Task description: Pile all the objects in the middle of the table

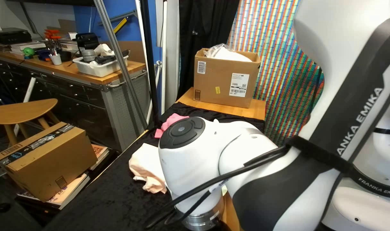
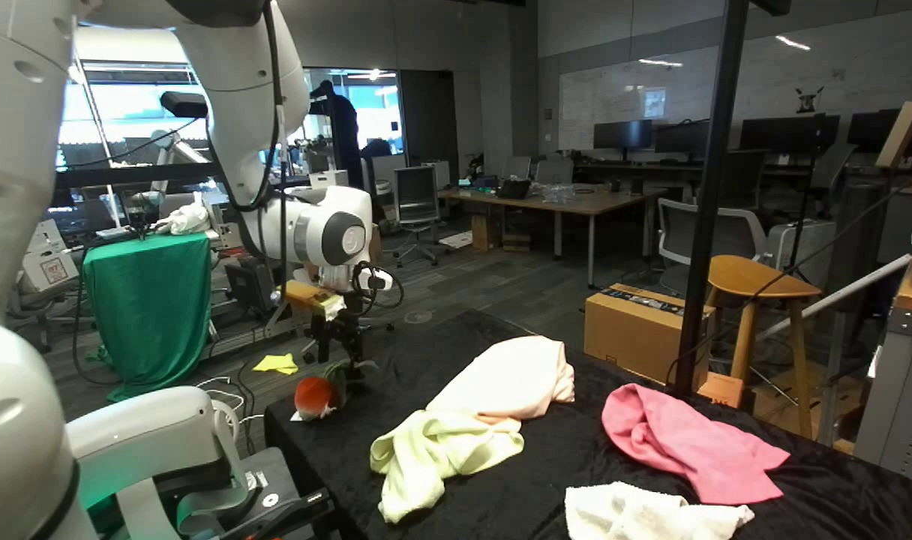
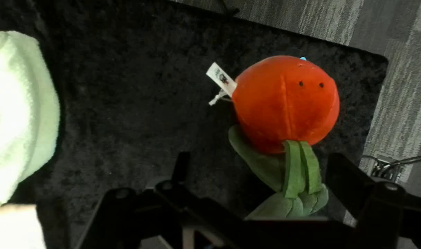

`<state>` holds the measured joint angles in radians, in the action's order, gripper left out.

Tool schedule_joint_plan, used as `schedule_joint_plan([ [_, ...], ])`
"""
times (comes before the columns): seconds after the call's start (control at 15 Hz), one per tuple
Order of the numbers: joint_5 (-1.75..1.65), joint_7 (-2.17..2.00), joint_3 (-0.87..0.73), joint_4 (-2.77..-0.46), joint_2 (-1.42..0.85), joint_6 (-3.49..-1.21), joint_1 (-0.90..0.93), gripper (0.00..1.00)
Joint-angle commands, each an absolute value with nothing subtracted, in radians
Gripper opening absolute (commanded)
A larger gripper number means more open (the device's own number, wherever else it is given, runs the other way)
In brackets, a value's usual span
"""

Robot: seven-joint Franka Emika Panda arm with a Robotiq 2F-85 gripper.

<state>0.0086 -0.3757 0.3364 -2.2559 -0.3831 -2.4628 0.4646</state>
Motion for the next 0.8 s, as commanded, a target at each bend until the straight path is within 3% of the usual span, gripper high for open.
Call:
schedule_joint_plan([
  [0.0, 0.047, -0.402, 0.333, -2.205, -0.440, -2.439, 0.491, 1.00],
  [0.73, 0.094, -0.324, 0.343, -2.179, -0.487, -2.320, 0.482, 1.00],
])
